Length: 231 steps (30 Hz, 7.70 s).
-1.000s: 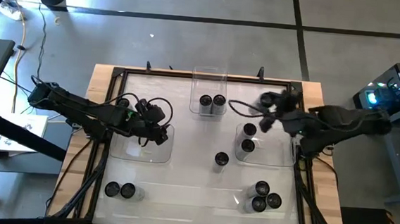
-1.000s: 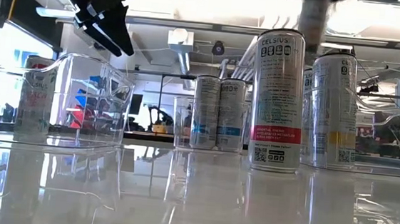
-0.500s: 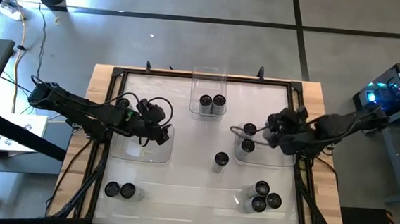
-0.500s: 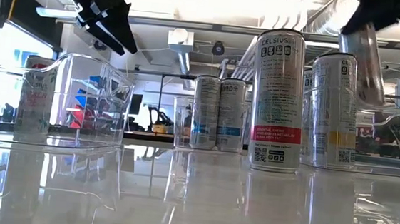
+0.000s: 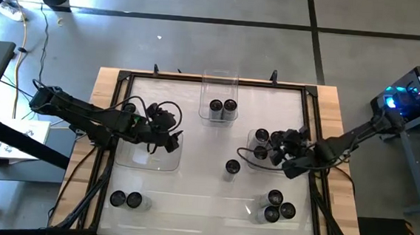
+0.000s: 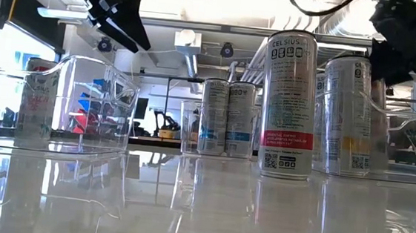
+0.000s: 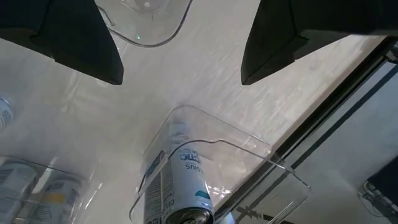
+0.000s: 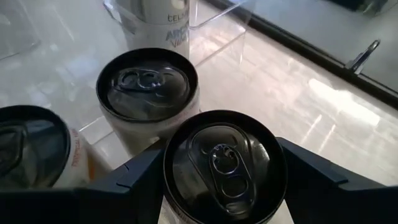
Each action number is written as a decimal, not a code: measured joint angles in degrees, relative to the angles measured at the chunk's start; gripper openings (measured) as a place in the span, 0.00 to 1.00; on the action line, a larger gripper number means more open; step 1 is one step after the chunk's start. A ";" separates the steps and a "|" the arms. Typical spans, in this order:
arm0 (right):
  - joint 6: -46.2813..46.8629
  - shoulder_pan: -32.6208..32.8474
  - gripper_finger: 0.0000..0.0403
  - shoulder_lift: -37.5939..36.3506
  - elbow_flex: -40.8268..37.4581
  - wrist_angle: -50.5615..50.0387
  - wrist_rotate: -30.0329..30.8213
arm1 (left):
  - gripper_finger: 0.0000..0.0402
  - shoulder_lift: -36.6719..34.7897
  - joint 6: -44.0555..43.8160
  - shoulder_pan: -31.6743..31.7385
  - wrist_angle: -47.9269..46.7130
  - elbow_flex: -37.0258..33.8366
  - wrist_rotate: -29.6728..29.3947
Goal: Sort soda cans
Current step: Put the top white-yellow soda can into the bottom right transparent bin, then put the white-yellow soda can into the bottom right transparent bin
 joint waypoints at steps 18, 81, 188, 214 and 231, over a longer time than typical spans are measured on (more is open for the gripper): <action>-0.14 2.49 0.76 -0.11 -3.10 3.58 2.96 | 0.80 0.00 -0.04 0.00 0.85 0.00 0.63; -1.24 11.75 0.79 10.67 34.03 -5.76 -23.12 | 0.80 -5.74 15.91 3.67 9.88 1.97 7.44; 10.92 -4.65 0.60 34.33 65.72 -37.48 -51.14 | 0.80 8.44 17.81 3.30 13.77 1.95 -1.45; 16.95 -7.42 0.60 17.44 46.39 -36.78 -58.58 | 0.80 8.44 18.01 3.06 13.70 1.95 -0.71; 3.44 -19.09 0.60 21.44 46.00 -36.62 -53.64 | 0.80 8.44 17.99 3.06 14.94 1.95 -0.18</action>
